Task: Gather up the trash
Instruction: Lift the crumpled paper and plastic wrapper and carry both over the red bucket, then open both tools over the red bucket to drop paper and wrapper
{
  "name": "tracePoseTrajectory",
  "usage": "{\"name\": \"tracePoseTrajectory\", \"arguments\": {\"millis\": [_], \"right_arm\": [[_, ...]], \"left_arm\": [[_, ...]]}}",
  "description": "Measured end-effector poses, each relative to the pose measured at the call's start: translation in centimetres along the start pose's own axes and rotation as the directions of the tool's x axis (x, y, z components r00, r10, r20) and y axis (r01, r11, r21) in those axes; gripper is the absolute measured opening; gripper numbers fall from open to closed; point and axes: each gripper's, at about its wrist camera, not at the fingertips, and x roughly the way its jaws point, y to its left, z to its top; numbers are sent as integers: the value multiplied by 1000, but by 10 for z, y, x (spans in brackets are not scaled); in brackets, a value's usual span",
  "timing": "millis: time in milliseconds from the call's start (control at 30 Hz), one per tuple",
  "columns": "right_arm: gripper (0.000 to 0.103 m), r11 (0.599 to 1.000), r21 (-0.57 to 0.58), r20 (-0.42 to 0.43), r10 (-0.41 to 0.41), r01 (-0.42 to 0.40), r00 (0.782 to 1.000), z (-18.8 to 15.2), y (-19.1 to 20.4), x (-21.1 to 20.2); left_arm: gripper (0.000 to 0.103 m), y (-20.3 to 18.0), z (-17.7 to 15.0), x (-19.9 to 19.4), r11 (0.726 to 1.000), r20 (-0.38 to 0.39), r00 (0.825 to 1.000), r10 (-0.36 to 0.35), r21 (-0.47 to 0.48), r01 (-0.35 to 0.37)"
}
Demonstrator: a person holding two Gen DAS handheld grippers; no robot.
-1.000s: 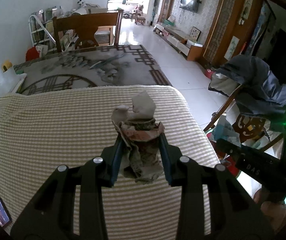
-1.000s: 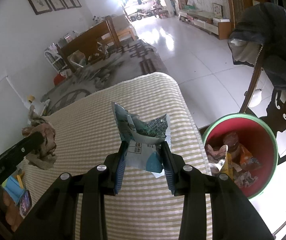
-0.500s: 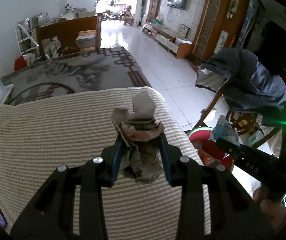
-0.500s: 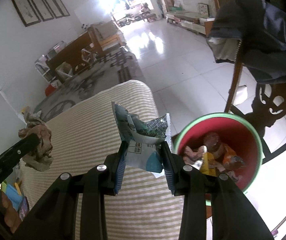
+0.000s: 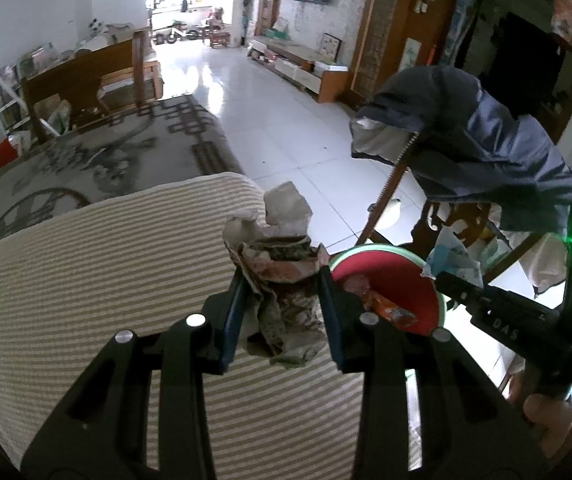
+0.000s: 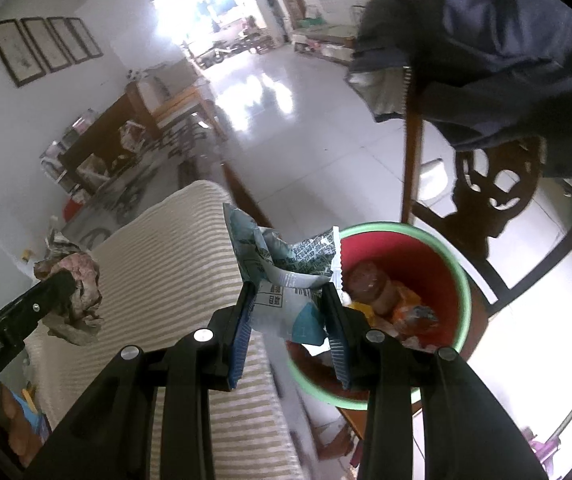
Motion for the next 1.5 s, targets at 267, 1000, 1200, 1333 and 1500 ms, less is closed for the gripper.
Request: {"name": "tracePoseTrajectory", "arguments": {"millis": [267, 1000, 1200, 1333, 1500], "right_arm": [[35, 998, 58, 16, -30, 29, 999, 3, -33, -9], [35, 989, 131, 30, -72, 67, 997, 7, -70, -16], [35, 986, 150, 28, -82, 77, 996, 9, -77, -14], [35, 985, 153, 23, -83, 78, 996, 11, -78, -12], [35, 985, 156, 16, -83, 79, 996, 12, -78, -8]], "left_arm": [[34, -30, 7, 16, 998, -17, 999, -37, 49, 38], [34, -93, 17, 77, 984, -122, 986, -113, 126, 129], [35, -99, 19, 88, 982, -148, 982, -120, 130, 139], [35, -103, 18, 94, 980, -161, 980, -121, 139, 143], [35, -108, 19, 103, 978, -179, 976, -123, 148, 150]]}}
